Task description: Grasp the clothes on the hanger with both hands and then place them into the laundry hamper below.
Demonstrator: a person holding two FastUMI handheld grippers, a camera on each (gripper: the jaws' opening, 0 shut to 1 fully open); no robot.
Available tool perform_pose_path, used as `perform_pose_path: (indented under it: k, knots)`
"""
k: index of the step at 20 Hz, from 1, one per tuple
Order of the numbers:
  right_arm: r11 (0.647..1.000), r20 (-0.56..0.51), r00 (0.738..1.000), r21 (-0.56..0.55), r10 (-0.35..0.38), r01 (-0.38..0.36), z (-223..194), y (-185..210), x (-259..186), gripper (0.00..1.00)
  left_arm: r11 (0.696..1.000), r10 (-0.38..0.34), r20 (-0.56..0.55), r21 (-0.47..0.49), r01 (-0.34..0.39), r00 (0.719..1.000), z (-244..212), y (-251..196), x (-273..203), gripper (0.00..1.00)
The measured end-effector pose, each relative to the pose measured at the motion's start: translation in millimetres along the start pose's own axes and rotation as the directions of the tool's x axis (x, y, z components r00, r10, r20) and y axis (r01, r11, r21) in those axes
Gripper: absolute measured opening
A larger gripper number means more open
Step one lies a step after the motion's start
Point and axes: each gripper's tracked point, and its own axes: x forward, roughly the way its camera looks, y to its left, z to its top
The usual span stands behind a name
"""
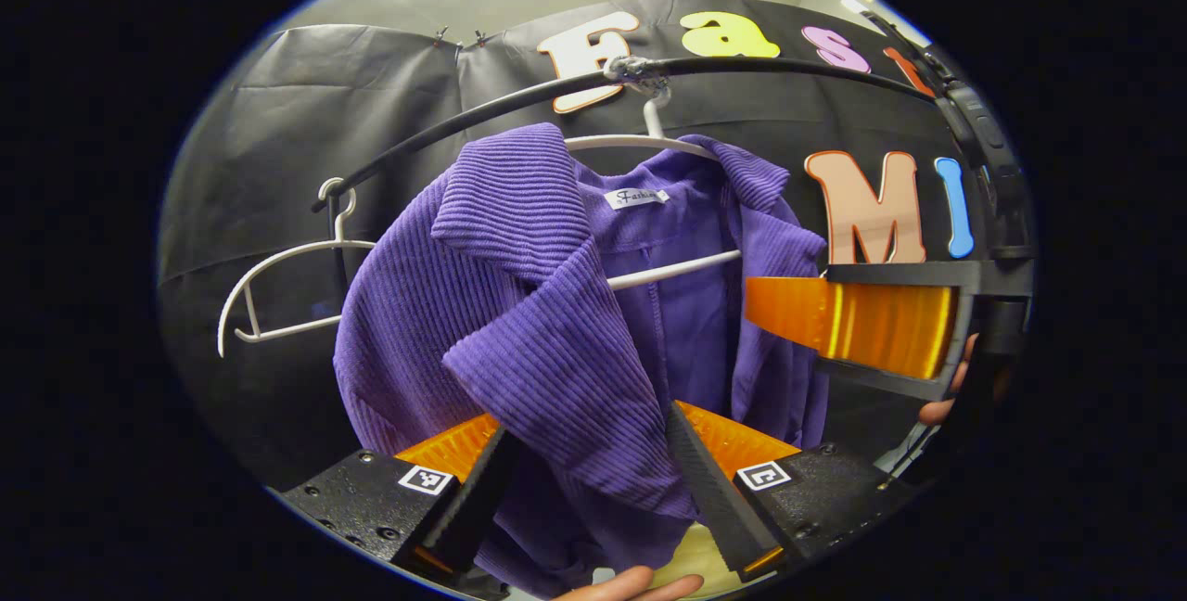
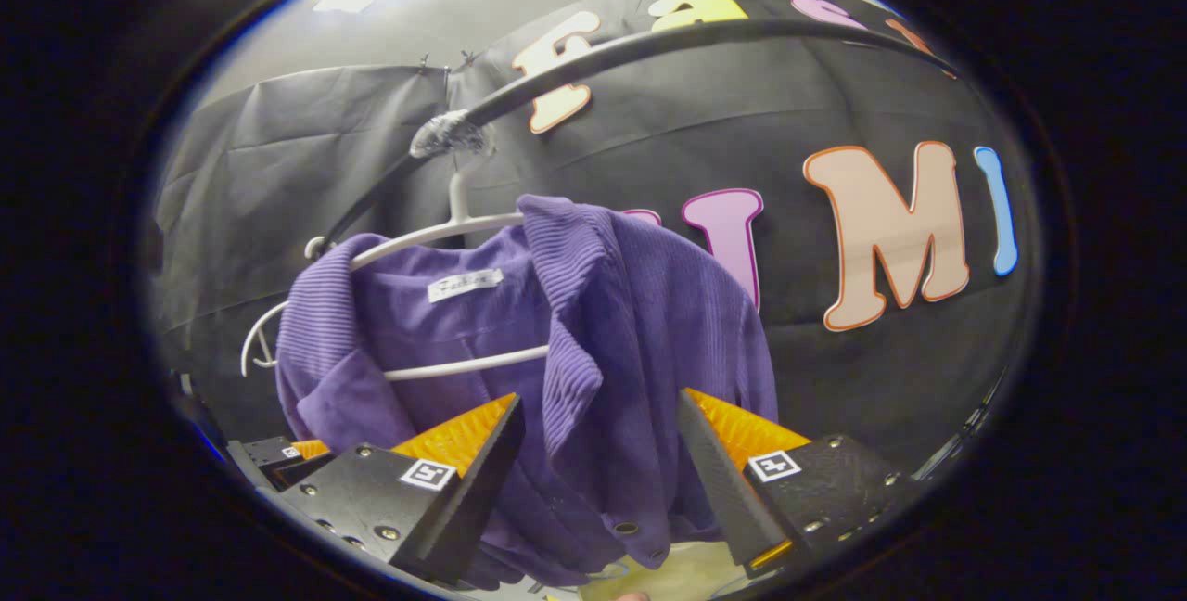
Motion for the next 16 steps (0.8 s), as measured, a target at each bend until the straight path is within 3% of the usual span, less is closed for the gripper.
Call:
perform_pose_path:
  k: [3, 6, 7, 9, 12, 16]
  knots:
    - [0.999, -0.019, 0.999, -0.021, -0.032, 0.032, -1.8, -6.1, 19.7, 0.98, 1.000, 0.022, 0.003, 0.012, -0.022, 1.000, 0.2, 3.3, 14.6, 0.94]
    - [0.999, -0.046, 0.998, -0.013, -0.031, 0.030, -6.9, -5.3, 34.0, 1.00, 0.999, 0.035, 0.010, 0.033, -0.035, 0.999, 1.8, 13.0, 24.5, 0.80]
    - [0.999, -0.054, 0.998, -0.007, -0.036, 0.036, -4.8, -6.7, 36.1, 0.89, 0.999, 0.033, 0.017, 0.032, -0.034, 0.999, 3.7, 14.4, 26.8, 0.74]
    - [0.999, -0.069, 0.997, -0.005, -0.047, 0.047, -0.7, -8.1, 38.6, 0.56, 0.999, 0.026, 0.020, 0.038, -0.027, 0.999, 4.3, 17.9, 31.0, 0.63]
    - [0.997, -0.111, 0.992, 0.035, -0.066, 0.070, 3.9, -15.4, 30.2, 0.05, 0.998, 0.009, 0.007, 0.063, -0.009, 1.000, 4.3, 22.0, 29.0, 0.32]
    - [0.997, -0.106, 0.994, 0.075, -0.022, 0.030, 14.7, -1.3, 4.9, 0.05, 0.998, -0.066, -0.035, 0.021, 0.067, 0.997, 4.9, 20.3, 12.9, 0.07]
